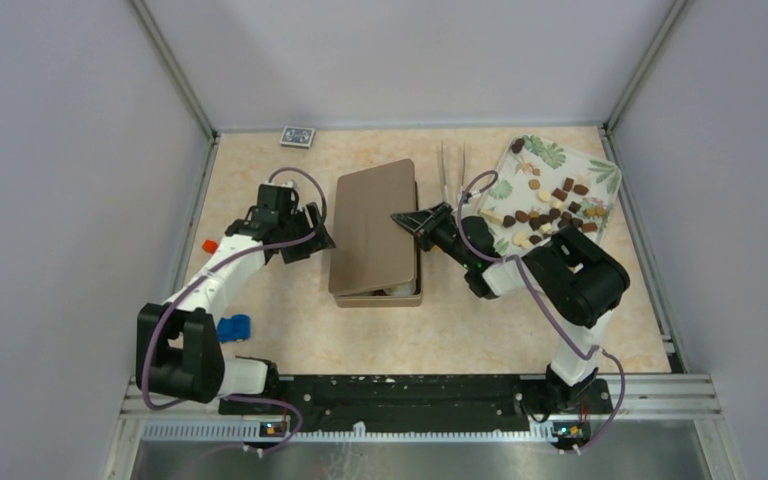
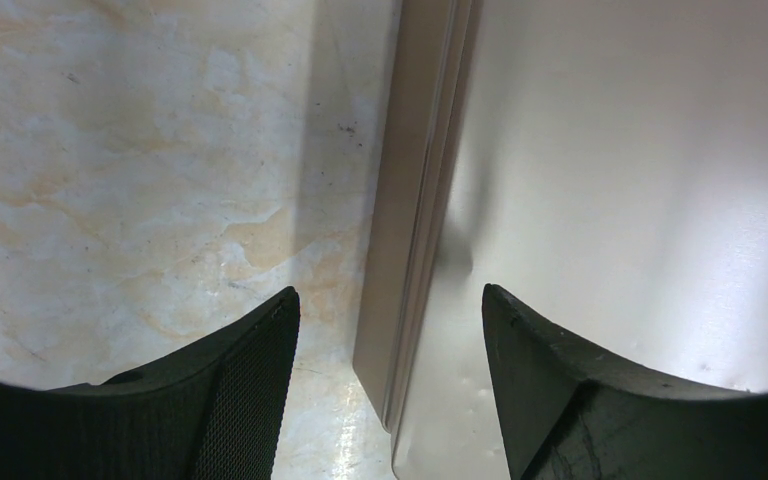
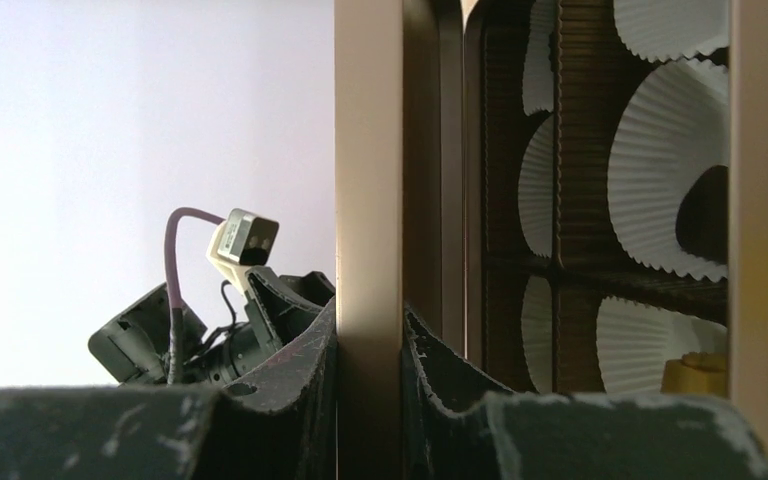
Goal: Pack the chocolate
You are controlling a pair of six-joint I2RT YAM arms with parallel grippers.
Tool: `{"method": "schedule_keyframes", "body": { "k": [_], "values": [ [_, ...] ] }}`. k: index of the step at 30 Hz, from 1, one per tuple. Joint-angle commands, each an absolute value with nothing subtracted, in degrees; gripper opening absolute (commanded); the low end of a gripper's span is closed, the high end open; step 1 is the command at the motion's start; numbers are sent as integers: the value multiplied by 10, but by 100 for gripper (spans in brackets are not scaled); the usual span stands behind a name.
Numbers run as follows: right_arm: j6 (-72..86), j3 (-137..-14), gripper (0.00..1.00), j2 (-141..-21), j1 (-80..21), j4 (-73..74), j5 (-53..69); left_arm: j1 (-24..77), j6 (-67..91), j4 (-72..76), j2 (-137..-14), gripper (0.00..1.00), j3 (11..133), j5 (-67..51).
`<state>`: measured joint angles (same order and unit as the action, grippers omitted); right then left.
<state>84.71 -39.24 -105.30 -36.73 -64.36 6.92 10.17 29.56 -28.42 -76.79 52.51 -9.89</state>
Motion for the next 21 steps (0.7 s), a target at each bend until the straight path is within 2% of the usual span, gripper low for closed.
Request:
{"method": "schedule_keyframes", "body": {
  "k": [1, 21],
  "values": [
    [861, -385, 0, -1054, -374, -718, 70, 99, 291, -256, -778, 72, 511, -111],
    [843, -361, 0, -1068, -374, -740, 75, 99, 297, -237, -802, 70, 484, -113]
  ]
}}
